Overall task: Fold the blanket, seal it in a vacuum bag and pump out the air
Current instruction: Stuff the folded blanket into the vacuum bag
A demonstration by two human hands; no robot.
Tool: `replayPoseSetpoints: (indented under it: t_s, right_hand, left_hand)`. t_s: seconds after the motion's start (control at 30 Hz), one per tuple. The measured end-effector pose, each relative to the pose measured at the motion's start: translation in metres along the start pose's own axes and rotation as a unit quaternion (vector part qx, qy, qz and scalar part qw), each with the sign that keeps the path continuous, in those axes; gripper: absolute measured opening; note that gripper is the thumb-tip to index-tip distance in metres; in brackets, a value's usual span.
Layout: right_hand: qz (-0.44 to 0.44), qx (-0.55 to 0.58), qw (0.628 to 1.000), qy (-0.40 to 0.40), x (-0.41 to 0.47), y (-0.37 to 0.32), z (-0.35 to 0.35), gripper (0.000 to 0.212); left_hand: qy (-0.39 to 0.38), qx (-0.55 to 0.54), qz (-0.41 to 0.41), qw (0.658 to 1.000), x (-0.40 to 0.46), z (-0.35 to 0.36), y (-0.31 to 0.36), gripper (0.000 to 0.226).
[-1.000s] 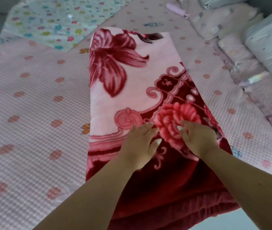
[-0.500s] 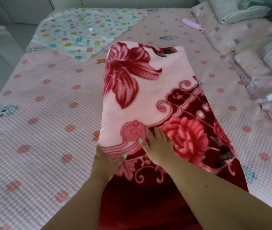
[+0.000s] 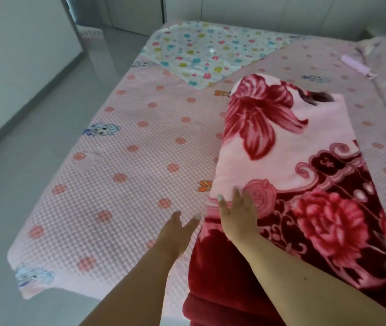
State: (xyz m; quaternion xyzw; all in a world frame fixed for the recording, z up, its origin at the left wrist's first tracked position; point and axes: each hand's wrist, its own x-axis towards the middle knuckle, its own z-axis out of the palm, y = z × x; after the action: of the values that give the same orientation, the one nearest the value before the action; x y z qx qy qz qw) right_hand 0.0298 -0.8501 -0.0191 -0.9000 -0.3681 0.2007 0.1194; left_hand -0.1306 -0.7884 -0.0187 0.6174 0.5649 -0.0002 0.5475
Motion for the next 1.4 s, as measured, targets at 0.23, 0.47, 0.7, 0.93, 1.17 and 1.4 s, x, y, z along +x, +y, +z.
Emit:
replayPoseSetpoints:
  t_s: [0.23,0.47,0.7,0.93,1.17,1.4]
  right_hand:
    - [-0.086,0.076,0.992,-0.050,-0.042,-0.160,0.040,0.064]
    - [-0.141,0.097,0.978,-0.118,-0.081,-0.358,0.104,0.061]
    - [-0.103,0.129,0.984,-0.072,-0.035,-0.437,0.096,0.058]
    - [0.029,0.199,0.979,0.014,0.060,-0.496,0.074,0.061]
    - [0.110,0.187,0.976,0.018,0.120,-0.556,0.067,0.053]
    - [0.201,0.178,0.963,0.010,0.175,-0.589,0.062,0.043]
  left_hand:
    - [0.032,-0.008,-0.005,0.999,-0.023,-0.154,-0.065,0.076]
    - [0.144,0.037,0.005,0.989,-0.041,-0.358,-0.143,0.050]
    - [0.143,0.052,0.038,0.988,-0.007,-0.469,-0.116,0.048]
    - [0.098,0.057,0.125,0.986,0.053,-0.578,-0.045,0.033]
    - [0.050,0.083,0.162,0.982,0.137,-0.661,0.011,0.023]
    - [-0.050,0.134,0.217,0.966,0.230,-0.708,0.058,0.007]
